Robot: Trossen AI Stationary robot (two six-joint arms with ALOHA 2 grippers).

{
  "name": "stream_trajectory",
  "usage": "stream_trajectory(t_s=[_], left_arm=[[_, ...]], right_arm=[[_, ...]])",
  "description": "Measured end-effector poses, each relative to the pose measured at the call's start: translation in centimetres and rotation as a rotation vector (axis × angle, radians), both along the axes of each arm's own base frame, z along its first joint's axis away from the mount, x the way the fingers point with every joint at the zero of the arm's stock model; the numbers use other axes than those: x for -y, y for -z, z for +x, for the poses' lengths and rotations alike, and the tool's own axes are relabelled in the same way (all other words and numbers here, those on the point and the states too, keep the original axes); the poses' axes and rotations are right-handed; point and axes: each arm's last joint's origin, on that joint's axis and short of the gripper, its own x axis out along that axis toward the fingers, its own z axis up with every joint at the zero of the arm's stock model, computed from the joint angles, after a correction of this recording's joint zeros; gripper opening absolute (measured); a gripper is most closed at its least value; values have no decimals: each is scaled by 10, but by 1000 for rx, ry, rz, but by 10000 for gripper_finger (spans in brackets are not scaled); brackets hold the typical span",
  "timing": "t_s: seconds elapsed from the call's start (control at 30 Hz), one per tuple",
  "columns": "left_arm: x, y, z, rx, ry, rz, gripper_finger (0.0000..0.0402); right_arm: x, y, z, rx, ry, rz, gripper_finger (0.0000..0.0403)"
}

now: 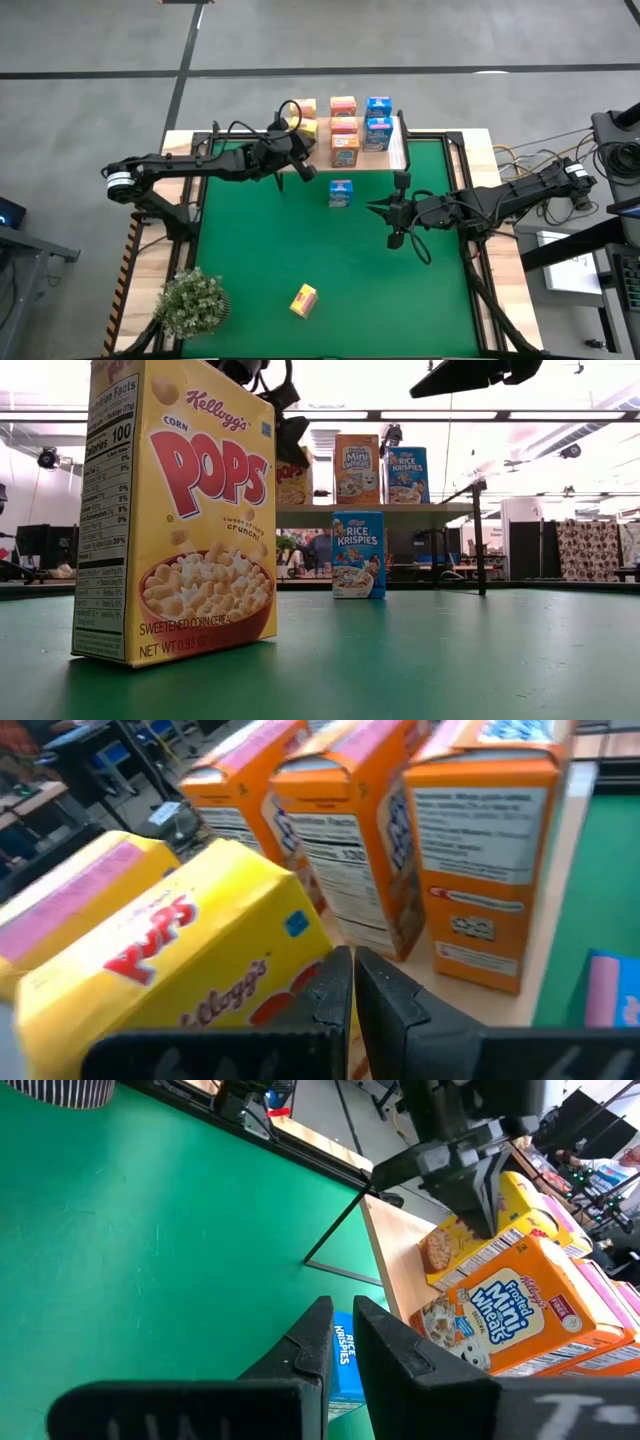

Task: Stack cereal on shelf
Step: Put the right yellow cereal box on the shelf aligned with the other yellow cereal box

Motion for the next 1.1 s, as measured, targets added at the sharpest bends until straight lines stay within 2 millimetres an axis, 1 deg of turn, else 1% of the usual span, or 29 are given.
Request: stream_trajectory(t_s=[0.17, 0.5, 1.1], left_arm=[[-1, -3, 0, 26, -24, 17, 0], [0, -7, 2, 72, -19, 34, 0], [0, -6, 2, 58, -18, 30, 0]], right_arm=[[0, 0, 0, 0, 0, 0, 31], [0, 0, 0, 0, 0, 0, 31], [0, 0, 0, 0, -1, 0, 31]])
